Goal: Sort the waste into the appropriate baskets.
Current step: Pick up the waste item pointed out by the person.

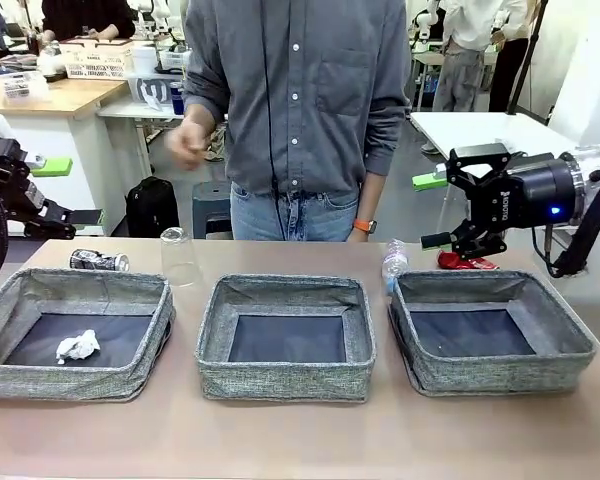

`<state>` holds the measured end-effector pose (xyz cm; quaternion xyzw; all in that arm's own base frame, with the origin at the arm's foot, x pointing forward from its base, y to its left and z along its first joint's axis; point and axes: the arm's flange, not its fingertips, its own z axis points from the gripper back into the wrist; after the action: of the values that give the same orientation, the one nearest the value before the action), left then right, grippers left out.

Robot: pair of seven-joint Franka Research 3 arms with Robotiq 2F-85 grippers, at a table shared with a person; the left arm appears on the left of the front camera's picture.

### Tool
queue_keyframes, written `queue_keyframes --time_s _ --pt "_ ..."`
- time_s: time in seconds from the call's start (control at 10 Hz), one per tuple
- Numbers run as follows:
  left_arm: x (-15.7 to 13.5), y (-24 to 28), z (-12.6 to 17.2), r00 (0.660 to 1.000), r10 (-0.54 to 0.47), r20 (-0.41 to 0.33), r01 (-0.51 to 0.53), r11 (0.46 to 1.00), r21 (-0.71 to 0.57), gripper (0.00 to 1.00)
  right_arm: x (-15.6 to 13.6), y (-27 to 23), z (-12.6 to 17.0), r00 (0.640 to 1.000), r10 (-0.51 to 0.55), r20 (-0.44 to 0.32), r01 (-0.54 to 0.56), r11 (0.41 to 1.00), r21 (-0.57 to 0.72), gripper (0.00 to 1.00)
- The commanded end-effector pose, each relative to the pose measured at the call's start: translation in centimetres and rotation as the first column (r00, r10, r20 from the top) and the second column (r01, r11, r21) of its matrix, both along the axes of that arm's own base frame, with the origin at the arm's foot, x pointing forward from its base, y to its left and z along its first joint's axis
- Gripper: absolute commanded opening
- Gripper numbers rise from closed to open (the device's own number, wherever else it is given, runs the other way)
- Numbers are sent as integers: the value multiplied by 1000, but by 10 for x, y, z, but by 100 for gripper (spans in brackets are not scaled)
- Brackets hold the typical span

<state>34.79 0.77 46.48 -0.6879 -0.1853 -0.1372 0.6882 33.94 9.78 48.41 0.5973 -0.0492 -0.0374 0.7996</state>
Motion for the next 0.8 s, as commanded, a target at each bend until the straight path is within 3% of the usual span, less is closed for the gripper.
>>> queue_keyframes --time_s 0.0,0.7 --pt "0 -1 2 1000 -1 11 1 1000 -20 100 1 2 5 1000 -9 -6 9 1000 26 100" --pt "0 -1 2 1000 -1 11 1 1000 -20 100 1 2 5 1000 -9 -6 9 1000 26 100"
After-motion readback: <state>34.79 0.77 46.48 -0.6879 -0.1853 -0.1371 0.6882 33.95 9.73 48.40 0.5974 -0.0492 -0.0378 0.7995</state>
